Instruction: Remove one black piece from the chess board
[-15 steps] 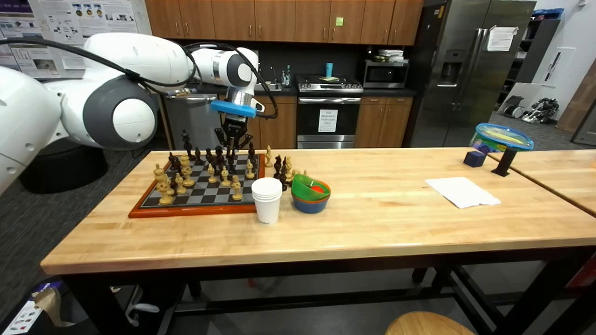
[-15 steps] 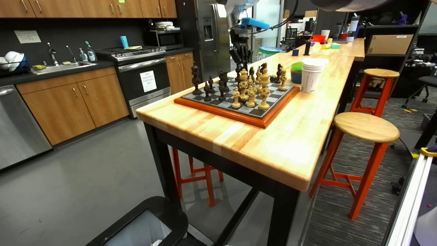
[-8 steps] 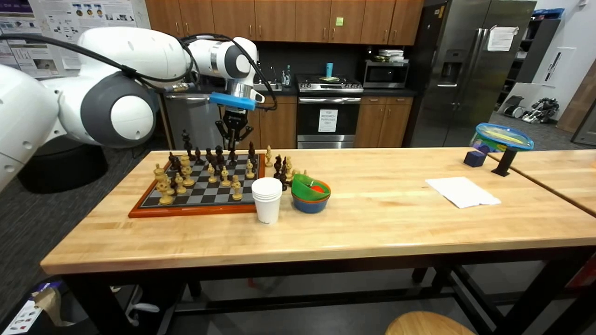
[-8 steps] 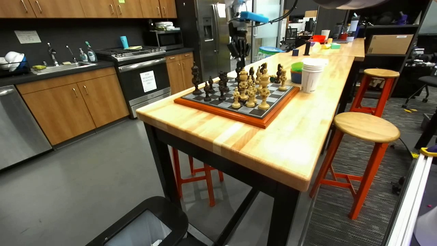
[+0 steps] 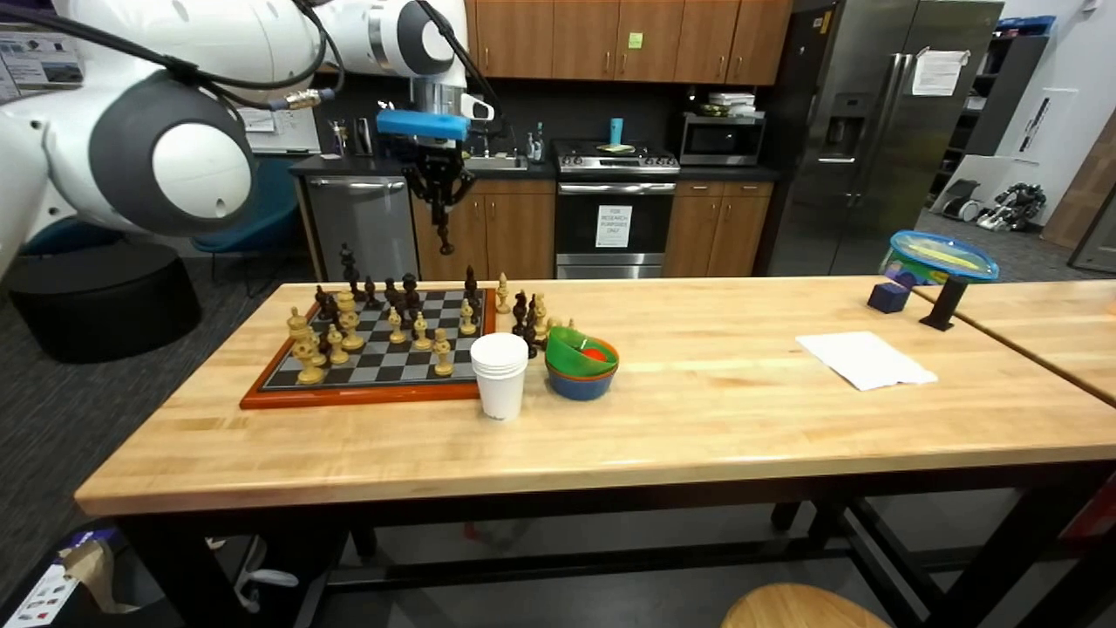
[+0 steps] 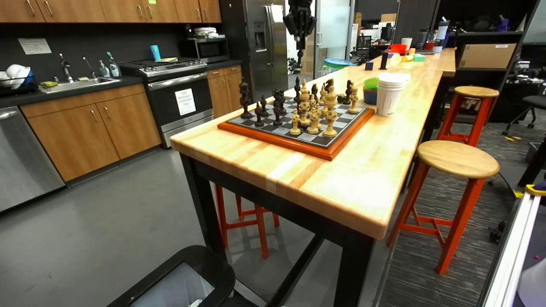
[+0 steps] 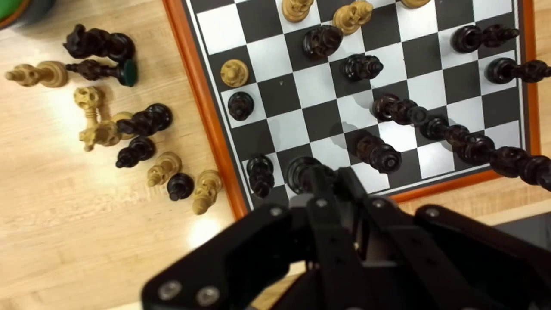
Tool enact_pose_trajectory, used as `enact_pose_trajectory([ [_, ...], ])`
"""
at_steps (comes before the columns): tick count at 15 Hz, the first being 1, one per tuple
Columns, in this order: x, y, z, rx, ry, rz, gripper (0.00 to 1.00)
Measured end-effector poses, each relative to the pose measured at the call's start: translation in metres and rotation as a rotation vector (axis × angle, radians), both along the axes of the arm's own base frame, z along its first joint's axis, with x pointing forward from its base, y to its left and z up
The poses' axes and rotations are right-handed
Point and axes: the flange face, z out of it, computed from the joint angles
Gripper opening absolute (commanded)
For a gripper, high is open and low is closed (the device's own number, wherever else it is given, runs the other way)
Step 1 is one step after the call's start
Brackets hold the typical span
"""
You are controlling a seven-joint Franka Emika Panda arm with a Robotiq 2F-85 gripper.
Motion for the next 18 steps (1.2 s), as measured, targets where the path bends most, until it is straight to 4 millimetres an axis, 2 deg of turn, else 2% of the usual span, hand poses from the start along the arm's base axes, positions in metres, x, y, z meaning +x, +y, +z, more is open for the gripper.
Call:
enact_pose_trajectory([
  [1, -0.003, -0.001, 0.009, -0.004, -0.008, -0.006, 0.11],
  [3, -0.006, -0.002, 0.013, -0.006, -0.009, -0.012, 0.11],
  [5, -0.005, -0.002, 0.008, -0.004, 0.001, -0.013, 0.11],
  [6, -0.005, -0.002, 0.006, -0.003, 0.005, -0.014, 0.03],
  [9, -0.006, -0.007, 0.001, -0.002, 0.012, -0.025, 0.03],
  [11, -0.007, -0.025, -0.006, -0.004, 0.019, -0.057, 0.03],
  [16, -0.018, -0.1, -0.046, 0.005, 0.053, -0.168, 0.03],
  [18, -0.022, -0.122, -0.061, 0.016, 0.062, -0.211, 0.03],
])
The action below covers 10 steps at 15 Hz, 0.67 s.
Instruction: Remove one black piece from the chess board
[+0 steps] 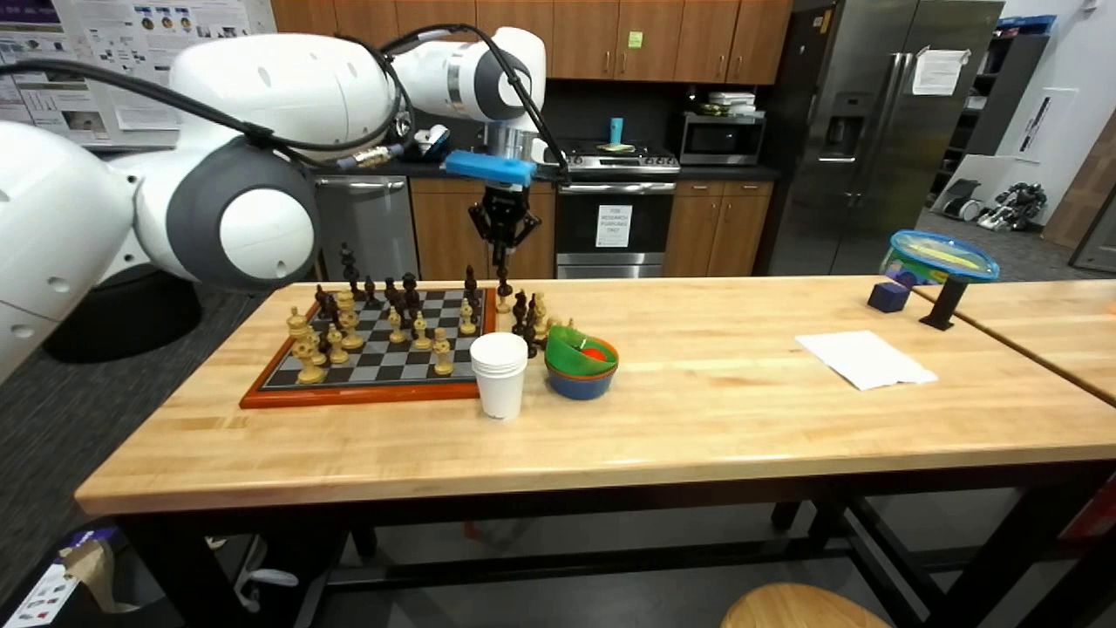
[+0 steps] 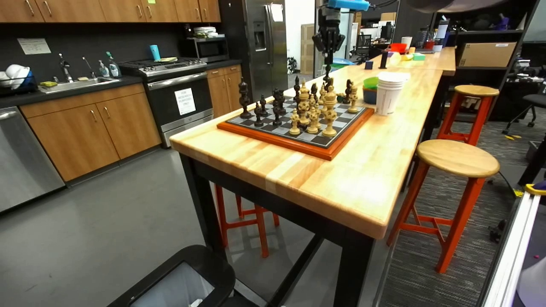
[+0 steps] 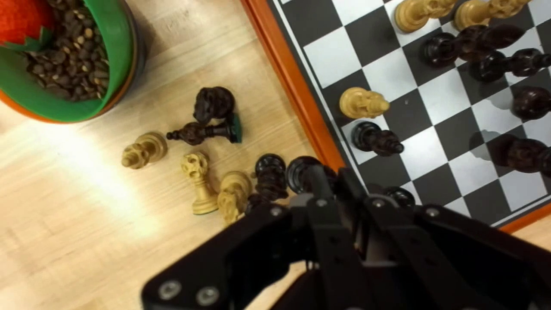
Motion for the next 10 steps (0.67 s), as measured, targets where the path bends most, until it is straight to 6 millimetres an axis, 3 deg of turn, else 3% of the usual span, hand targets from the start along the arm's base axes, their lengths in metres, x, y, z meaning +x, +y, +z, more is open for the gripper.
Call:
enact_pose_trajectory([
  [2, -0.004, -0.013, -0.002, 0.025, -0.017, -0.03, 0.03],
  [7, -0.015, -0.019, 0.035, 0.084, -0.077, -0.054, 0.03],
  [10, -0.014, -0.025, 0.042, 0.059, -0.115, -0.091, 0.03],
])
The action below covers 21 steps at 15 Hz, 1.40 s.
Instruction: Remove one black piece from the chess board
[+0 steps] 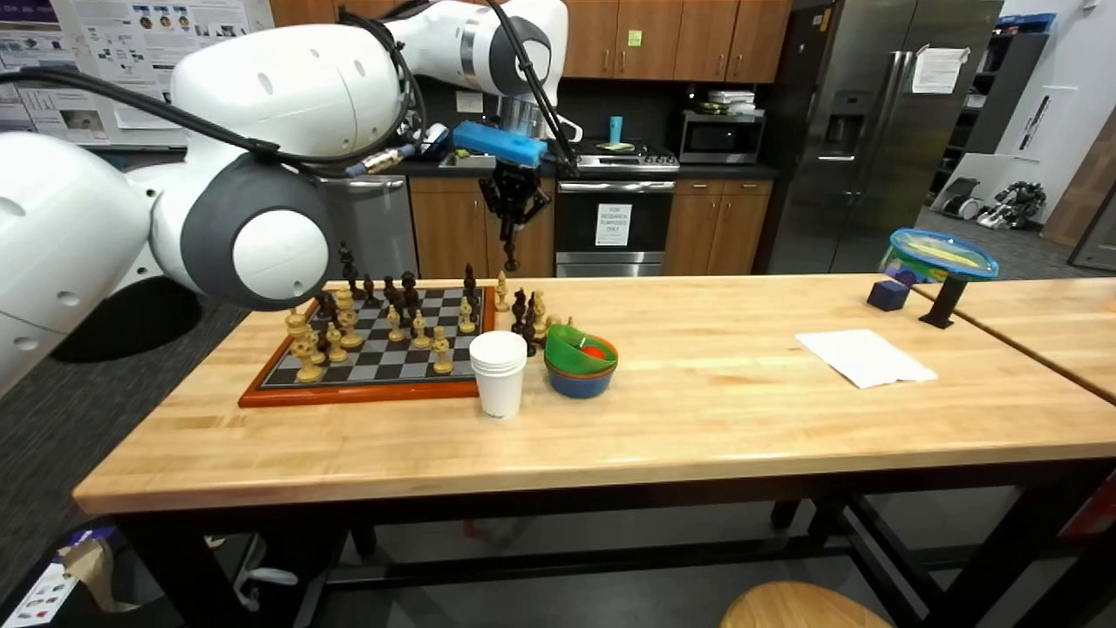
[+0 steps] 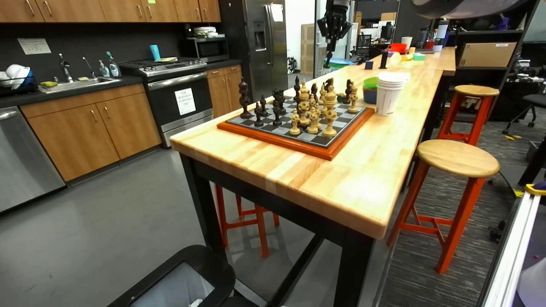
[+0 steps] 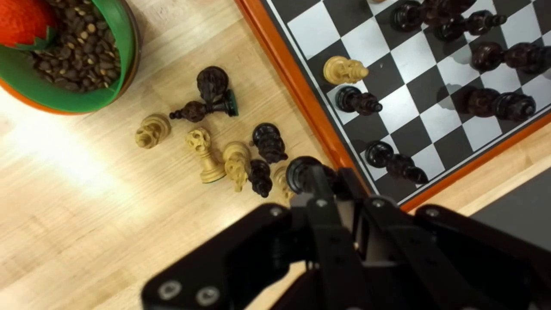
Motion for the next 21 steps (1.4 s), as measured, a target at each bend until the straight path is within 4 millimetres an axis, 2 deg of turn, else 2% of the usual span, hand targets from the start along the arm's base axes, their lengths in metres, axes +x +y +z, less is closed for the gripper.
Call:
enact_pose_trajectory([
  [4, 0.005, -0.02, -0.009, -0.079, -0.032, -0.08, 0.03],
  [11, 0.013, -0.052, -0.041, -0.239, -0.049, -0.182, 0.03],
  [15, 0.013, -0.06, -0.064, -0.257, -0.013, -0.212, 0.03],
  [21, 0.011, -0.061, -0.094, -0.23, 0.054, -0.232, 0.03],
])
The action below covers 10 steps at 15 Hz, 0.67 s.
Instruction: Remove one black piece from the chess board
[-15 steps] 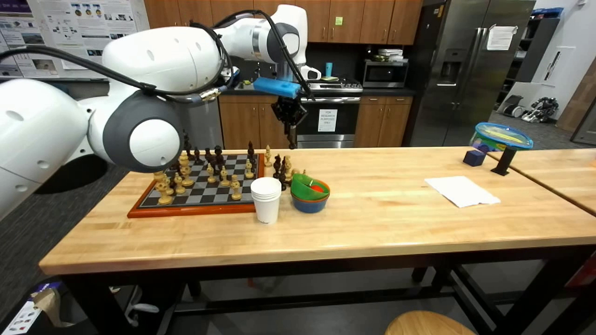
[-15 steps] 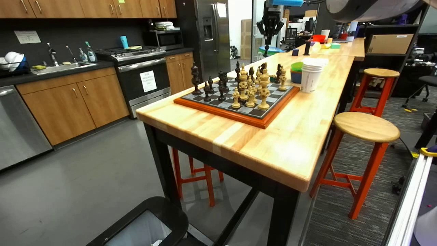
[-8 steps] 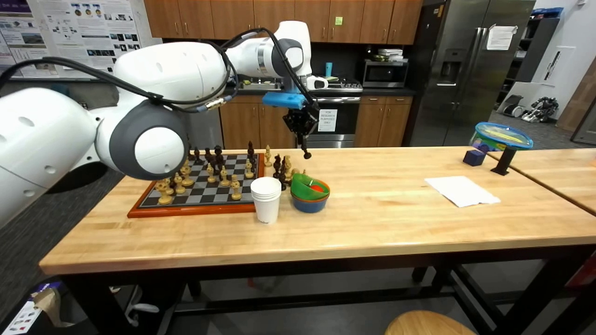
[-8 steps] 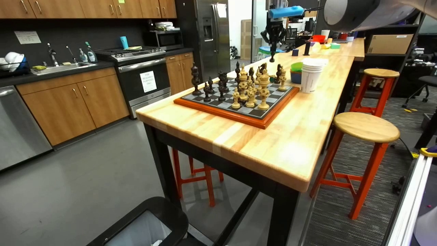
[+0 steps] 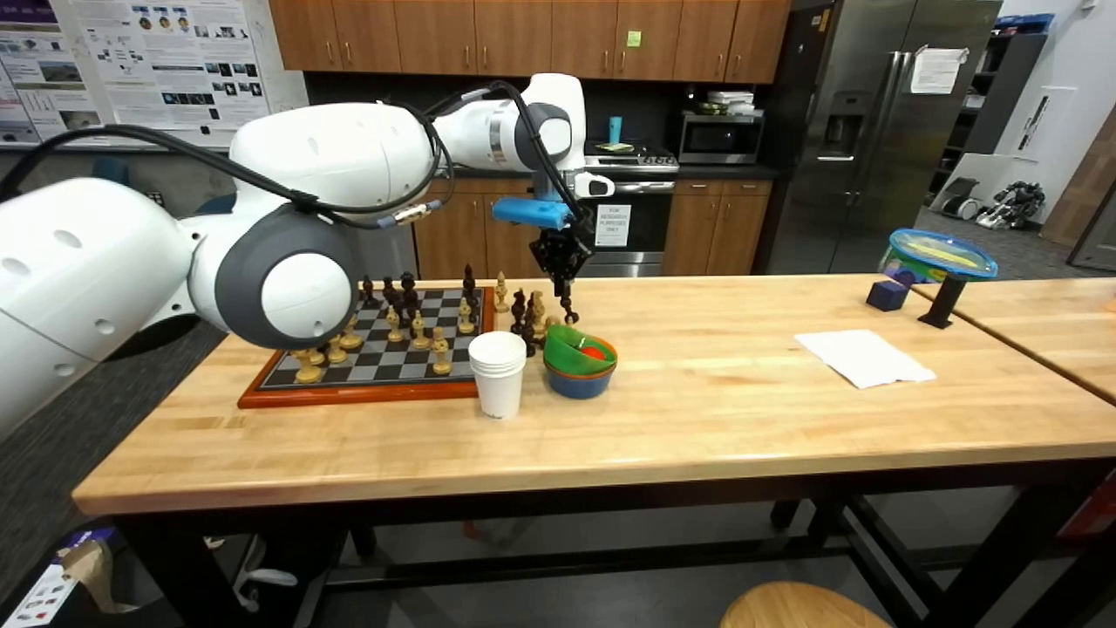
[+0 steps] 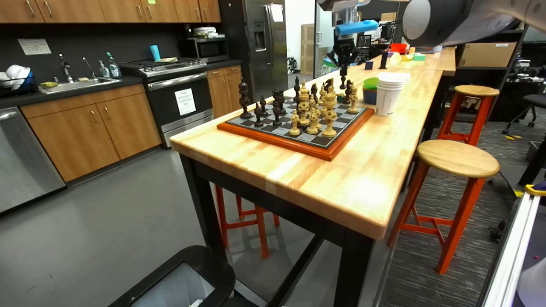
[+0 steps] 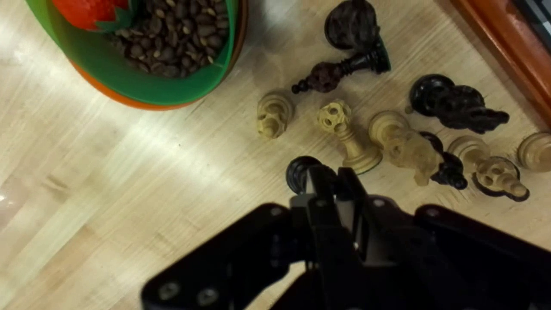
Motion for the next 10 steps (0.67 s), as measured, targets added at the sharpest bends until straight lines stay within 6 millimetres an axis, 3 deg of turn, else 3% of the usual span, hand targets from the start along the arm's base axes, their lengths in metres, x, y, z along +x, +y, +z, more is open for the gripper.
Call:
enact_pose_trajectory([
  [1, -0.001, 0.0, -0.002, 0.004, 0.008, -0.003, 0.03],
  [2, -0.001, 0.001, -0.003, 0.006, 0.012, -0.006, 0.36],
  [4, -0.001, 0.001, -0.006, 0.012, 0.02, -0.011, 0.4],
  [10, -0.001, 0.006, 0.005, 0.023, 0.011, -0.01, 0.8],
])
